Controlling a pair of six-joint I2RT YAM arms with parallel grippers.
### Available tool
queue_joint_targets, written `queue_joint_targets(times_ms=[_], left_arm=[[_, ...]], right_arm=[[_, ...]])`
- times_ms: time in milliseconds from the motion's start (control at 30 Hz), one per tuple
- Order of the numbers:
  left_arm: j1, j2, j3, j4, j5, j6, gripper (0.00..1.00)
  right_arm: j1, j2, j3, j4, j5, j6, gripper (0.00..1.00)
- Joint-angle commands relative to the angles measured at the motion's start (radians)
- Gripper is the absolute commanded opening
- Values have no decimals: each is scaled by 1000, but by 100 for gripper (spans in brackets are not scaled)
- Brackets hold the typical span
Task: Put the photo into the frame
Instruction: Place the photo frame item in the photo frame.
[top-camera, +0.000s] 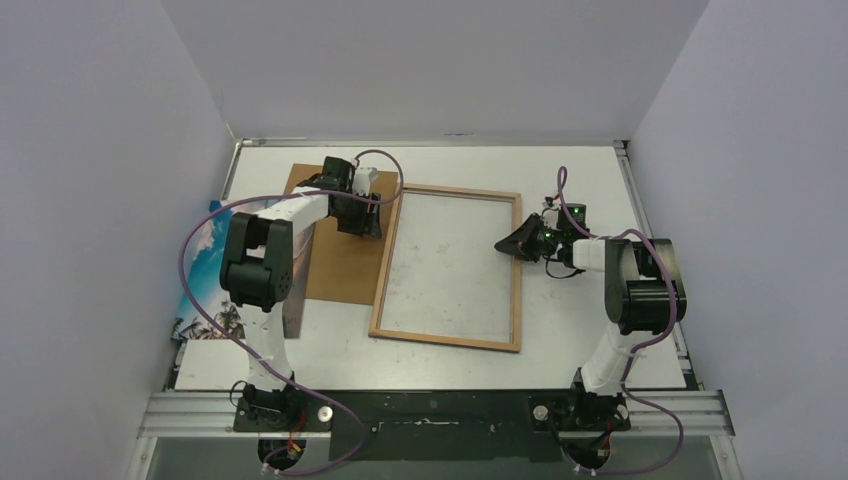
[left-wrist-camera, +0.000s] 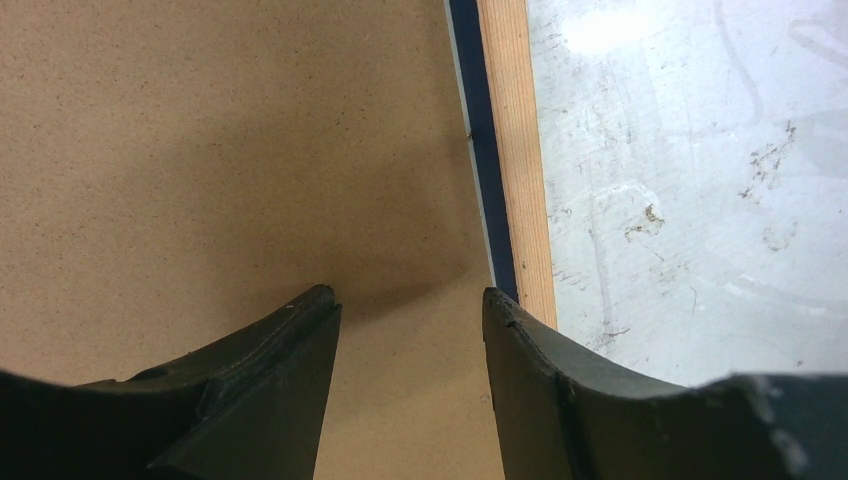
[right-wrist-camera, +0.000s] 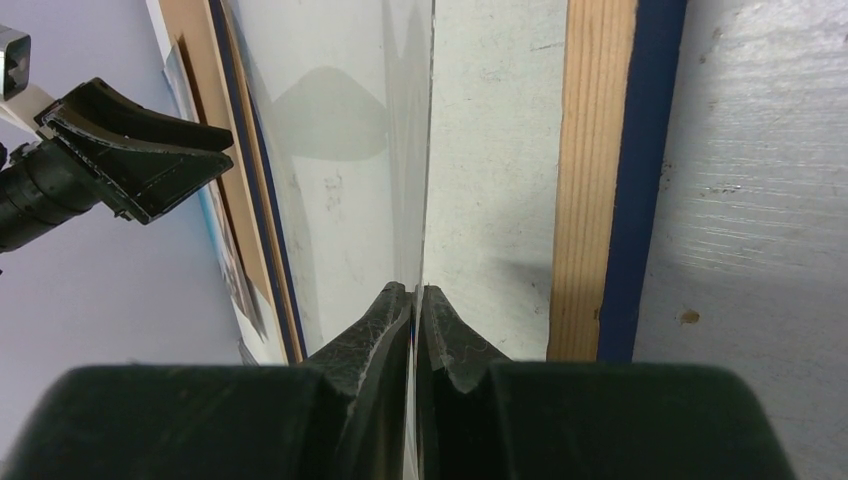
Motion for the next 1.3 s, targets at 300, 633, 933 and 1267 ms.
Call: queue_joint_targets(times_ms=[300,633,933,1267], left_arm=[[-5,-18,0,2,2,6,53],[-10,-17,-5,5,6,5,52],[-12,-19,-10,6,15,4,52],[-12,-24,-8,5,18,3,52]], right_arm=[[18,-17,46,-100,73,-62,5],[61,-18,106,-170,88,-76,5],[71,-20,127,-294,175,-136,6],[114,-26,157,-372,252,-191,16]])
